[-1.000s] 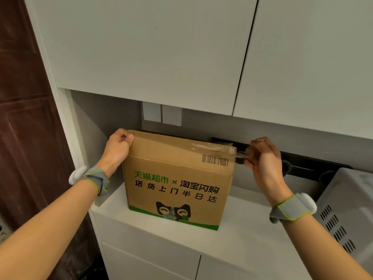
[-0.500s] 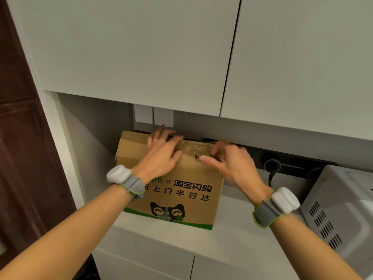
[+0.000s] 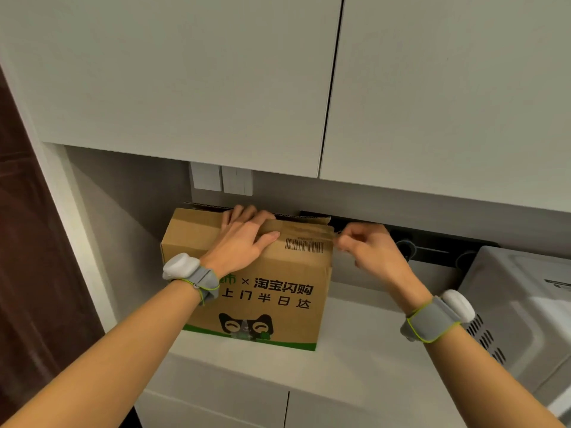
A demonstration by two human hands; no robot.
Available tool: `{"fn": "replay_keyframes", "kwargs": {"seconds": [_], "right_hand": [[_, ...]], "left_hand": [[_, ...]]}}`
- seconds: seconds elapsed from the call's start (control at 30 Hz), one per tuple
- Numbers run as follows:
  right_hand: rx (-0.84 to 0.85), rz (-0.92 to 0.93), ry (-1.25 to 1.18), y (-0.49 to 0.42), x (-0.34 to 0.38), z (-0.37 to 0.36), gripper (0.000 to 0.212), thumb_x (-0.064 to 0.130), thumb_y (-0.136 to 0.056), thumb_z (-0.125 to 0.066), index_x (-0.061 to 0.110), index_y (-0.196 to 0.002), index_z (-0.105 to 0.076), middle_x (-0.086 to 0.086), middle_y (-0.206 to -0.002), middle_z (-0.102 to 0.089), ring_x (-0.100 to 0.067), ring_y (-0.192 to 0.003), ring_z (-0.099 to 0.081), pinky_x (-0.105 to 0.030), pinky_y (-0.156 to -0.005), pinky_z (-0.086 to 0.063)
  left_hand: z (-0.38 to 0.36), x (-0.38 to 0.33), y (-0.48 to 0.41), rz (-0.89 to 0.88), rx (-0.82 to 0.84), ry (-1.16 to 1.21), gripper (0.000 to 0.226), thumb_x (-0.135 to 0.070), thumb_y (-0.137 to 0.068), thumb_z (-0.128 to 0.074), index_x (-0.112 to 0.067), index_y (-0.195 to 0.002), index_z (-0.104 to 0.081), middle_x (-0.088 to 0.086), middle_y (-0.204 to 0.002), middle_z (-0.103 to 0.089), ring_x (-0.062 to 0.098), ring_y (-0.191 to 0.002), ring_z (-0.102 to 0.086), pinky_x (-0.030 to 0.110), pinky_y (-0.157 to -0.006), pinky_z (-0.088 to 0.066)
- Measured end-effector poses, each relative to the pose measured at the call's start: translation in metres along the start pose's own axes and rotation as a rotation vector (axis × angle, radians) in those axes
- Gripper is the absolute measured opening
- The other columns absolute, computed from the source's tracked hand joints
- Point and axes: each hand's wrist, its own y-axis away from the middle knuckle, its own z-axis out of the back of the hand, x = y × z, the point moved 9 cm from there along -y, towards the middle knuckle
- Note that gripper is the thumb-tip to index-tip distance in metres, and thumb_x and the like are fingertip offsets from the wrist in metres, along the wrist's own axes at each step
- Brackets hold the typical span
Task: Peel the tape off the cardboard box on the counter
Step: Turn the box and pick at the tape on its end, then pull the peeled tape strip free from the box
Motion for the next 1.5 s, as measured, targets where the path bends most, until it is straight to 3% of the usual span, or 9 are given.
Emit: {"fn": "replay_keyframes", "kwargs": {"seconds": [0.2,0.33,0.43,0.57,0.87,1.0,1.13,1.37,1.5], "right_hand": [[-0.052,-0.163,-0.345,0.003,-0.044,0.021,0.023,0.008,-0.093,-0.064,0.012,-0.070,-0.064,-0.003,-0.057,-0.037,-0.013,-0.050,-0.031,-0.028,-0.050,-0.028],[-0.103,-0.212,-0.631,0.005,-0.066,0.036,0.027,-0.002,-0.095,-0.057,0.009,-0.071,-0.061,-0.009,-0.066,-0.037,-0.014,-0.050,-0.027,-0.031,-0.051,-0.017],[-0.153,-0.251,-0.810,0.008,-0.077,0.051,0.021,-0.002,-0.097,-0.052,0.004,-0.079,-0.060,-0.008,-0.066,-0.042,-0.014,-0.052,-0.032,-0.023,-0.044,-0.027],[-0.252,-0.319,-1.077,0.010,-0.093,0.063,0.020,-0.002,-0.097,-0.048,0.002,-0.081,-0.059,-0.009,-0.071,-0.050,-0.013,-0.052,-0.043,-0.024,-0.042,-0.031],[-0.495,-0.254,-1.509,0.015,-0.108,0.080,0.020,-0.002,-0.097,-0.048,0.005,-0.080,-0.057,-0.005,-0.067,-0.058,-0.015,-0.063,-0.054,-0.023,-0.053,-0.048],[-0.594,-0.186,-1.507,0.021,-0.116,0.102,0.014,0.000,-0.097,-0.050,0.005,-0.095,-0.062,-0.002,-0.062,-0.058,-0.014,-0.063,-0.057,-0.026,-0.067,-0.051],[-0.555,-0.169,-1.399,0.027,-0.107,0.103,0.017,-0.001,-0.098,-0.049,0.006,-0.094,-0.063,-0.005,-0.064,-0.060,-0.015,-0.057,-0.060,-0.025,-0.060,-0.053],[-0.199,-0.146,-0.992,0.032,-0.062,0.058,0.022,-0.008,-0.093,-0.052,0.008,-0.100,-0.065,-0.011,-0.075,-0.065,-0.019,-0.066,-0.057,-0.027,-0.060,-0.046],[-0.084,-0.083,-0.815,0.040,-0.041,0.033,0.019,-0.005,-0.094,-0.060,0.009,-0.104,-0.068,-0.008,-0.077,-0.064,-0.016,-0.067,-0.060,-0.033,-0.070,-0.049]], "left_hand": [[-0.004,0.003,-0.002,-0.002,0.002,-0.012,0.049,-0.058,-0.101,-0.039,-0.029,-0.139,-0.052,-0.003,-0.119,-0.051,0.020,-0.116,-0.038,0.042,-0.102,-0.026],[-0.005,0.003,-0.003,0.005,0.010,-0.019,0.064,-0.068,-0.094,-0.027,-0.030,-0.139,-0.053,-0.003,-0.120,-0.052,0.020,-0.117,-0.038,0.041,-0.102,-0.025],[-0.006,0.004,-0.004,0.007,0.012,-0.012,0.067,-0.070,-0.091,-0.023,-0.031,-0.138,-0.053,-0.004,-0.120,-0.052,0.019,-0.117,-0.037,0.040,-0.102,-0.025],[-0.007,0.005,-0.004,0.001,-0.003,-0.019,0.048,-0.059,-0.102,-0.040,-0.031,-0.138,-0.053,-0.004,-0.121,-0.052,0.019,-0.118,-0.037,0.040,-0.104,-0.024],[-0.007,0.005,-0.003,0.032,0.018,-0.028,0.044,-0.055,-0.104,-0.042,-0.032,-0.140,-0.052,-0.002,-0.125,-0.054,0.021,-0.123,-0.038,0.042,-0.107,-0.024],[-0.009,0.004,-0.002,0.039,0.029,-0.030,0.043,-0.055,-0.104,-0.042,-0.033,-0.139,-0.053,-0.002,-0.126,-0.055,0.021,-0.124,-0.039,0.042,-0.106,-0.024],[-0.010,0.003,-0.002,0.036,0.037,-0.037,0.042,-0.054,-0.104,-0.043,-0.032,-0.138,-0.055,0.000,-0.128,-0.054,0.023,-0.125,-0.038,0.044,-0.108,-0.024],[0.001,-0.034,0.008,-0.096,-0.116,0.126,0.038,-0.026,-0.099,-0.062,-0.026,-0.137,-0.061,0.001,-0.137,-0.050,0.023,-0.131,-0.035,0.047,-0.110,-0.029],[0.015,-0.077,0.024,-0.244,-0.186,0.292,0.035,-0.021,-0.098,-0.066,-0.024,-0.133,-0.064,-0.005,-0.136,-0.052,0.018,-0.136,-0.036,0.044,-0.114,-0.029]]}}
